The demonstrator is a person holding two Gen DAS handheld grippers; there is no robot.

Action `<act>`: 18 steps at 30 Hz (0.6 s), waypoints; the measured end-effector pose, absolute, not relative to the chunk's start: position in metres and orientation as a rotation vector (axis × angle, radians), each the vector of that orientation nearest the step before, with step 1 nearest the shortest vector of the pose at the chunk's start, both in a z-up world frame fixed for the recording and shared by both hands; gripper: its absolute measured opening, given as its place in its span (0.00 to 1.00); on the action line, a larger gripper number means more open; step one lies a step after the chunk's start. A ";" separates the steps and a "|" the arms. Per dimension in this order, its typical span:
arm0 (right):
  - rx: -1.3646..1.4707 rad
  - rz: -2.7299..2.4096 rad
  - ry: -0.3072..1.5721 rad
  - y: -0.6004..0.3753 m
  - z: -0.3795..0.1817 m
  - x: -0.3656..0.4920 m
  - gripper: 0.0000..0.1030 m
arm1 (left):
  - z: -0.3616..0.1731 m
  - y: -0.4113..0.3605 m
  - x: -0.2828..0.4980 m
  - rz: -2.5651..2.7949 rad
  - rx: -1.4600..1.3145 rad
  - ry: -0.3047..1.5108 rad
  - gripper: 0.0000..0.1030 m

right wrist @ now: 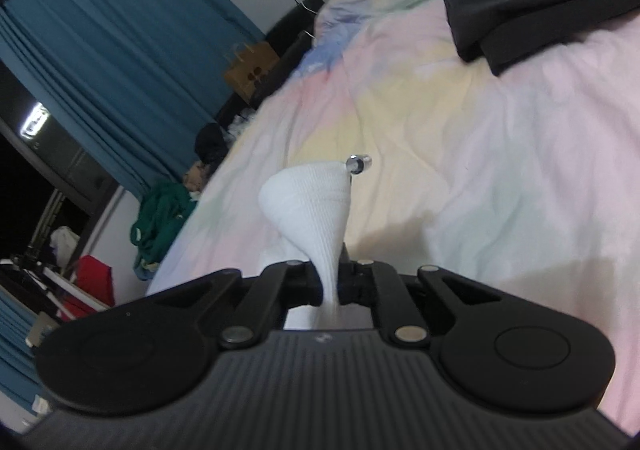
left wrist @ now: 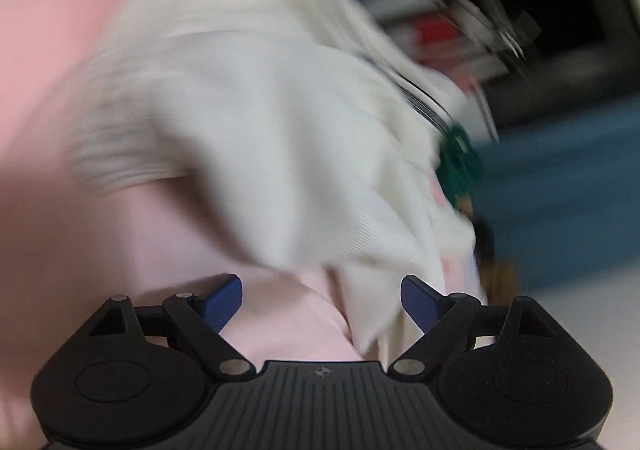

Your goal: Fold clothes

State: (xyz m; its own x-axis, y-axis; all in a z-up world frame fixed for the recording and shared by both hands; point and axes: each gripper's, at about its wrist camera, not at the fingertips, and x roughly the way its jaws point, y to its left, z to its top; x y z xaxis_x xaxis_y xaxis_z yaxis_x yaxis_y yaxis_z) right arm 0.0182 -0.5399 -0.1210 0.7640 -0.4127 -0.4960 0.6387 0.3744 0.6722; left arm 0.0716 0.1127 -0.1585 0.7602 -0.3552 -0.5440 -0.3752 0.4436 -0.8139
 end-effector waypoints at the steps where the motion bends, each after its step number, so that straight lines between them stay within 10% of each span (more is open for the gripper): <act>1: 0.996 -0.687 0.268 -0.542 -0.125 0.017 0.07 | -0.166 0.124 0.070 0.055 -1.228 0.745 0.84; 6: 1.042 -0.684 0.276 -0.550 -0.139 0.018 0.07 | -0.182 0.146 0.069 0.160 -1.432 0.619 0.82; 13: 1.036 -0.681 0.257 -0.555 -0.139 0.020 0.07 | -0.166 0.176 0.091 0.234 -1.379 0.687 0.18; 18: 1.076 -0.698 0.236 -0.564 -0.144 0.012 0.07 | -0.111 0.200 0.084 0.255 -1.240 0.678 0.13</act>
State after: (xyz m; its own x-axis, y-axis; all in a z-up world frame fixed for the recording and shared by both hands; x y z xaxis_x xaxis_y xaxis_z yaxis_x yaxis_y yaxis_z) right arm 0.0125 -0.5640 -0.1436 0.7652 -0.4060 -0.4997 0.6260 0.2877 0.7248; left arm 0.0835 0.2000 -0.1111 0.7801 -0.1770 -0.6001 -0.5285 0.3270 -0.7834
